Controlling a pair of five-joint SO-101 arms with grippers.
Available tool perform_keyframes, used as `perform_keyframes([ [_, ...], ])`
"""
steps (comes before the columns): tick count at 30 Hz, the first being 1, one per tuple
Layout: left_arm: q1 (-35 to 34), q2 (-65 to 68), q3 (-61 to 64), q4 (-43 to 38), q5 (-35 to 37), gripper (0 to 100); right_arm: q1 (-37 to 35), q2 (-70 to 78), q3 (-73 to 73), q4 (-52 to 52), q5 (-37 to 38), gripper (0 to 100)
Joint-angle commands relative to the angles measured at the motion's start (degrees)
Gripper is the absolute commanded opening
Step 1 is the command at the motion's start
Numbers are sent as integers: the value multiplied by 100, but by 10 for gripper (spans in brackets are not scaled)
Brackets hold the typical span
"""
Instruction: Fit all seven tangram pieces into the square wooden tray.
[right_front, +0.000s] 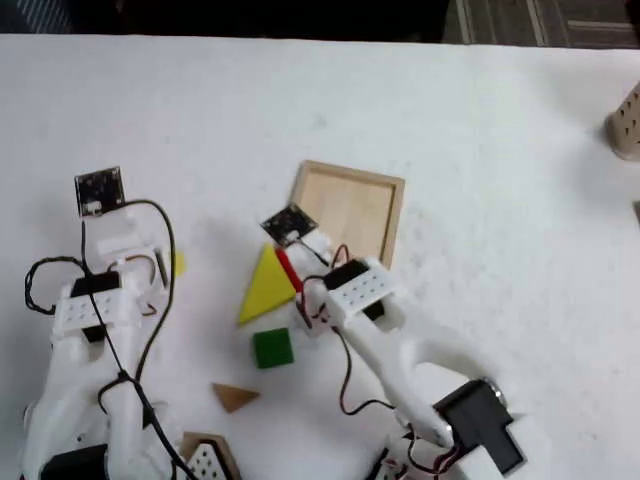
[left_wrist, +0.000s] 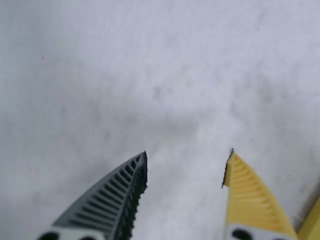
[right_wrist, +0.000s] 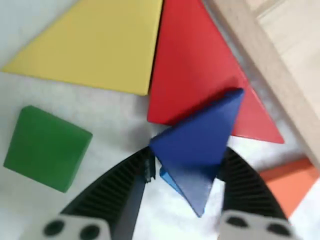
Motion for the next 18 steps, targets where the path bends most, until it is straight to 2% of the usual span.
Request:
perform_keyframes([
  [1,-40,22,-299,62,-62,271,22,-66,-264,57,-53,139],
  [6,-40,22,-299,62,-62,271,251,-136,-264,57,-53,101],
  [13,-40,22,-299,62,-62,270,1367,-866,-264,31,-9,28],
  [18,-40,22,-299,62,-70,270,1763,-1165,-281,13,0,18],
])
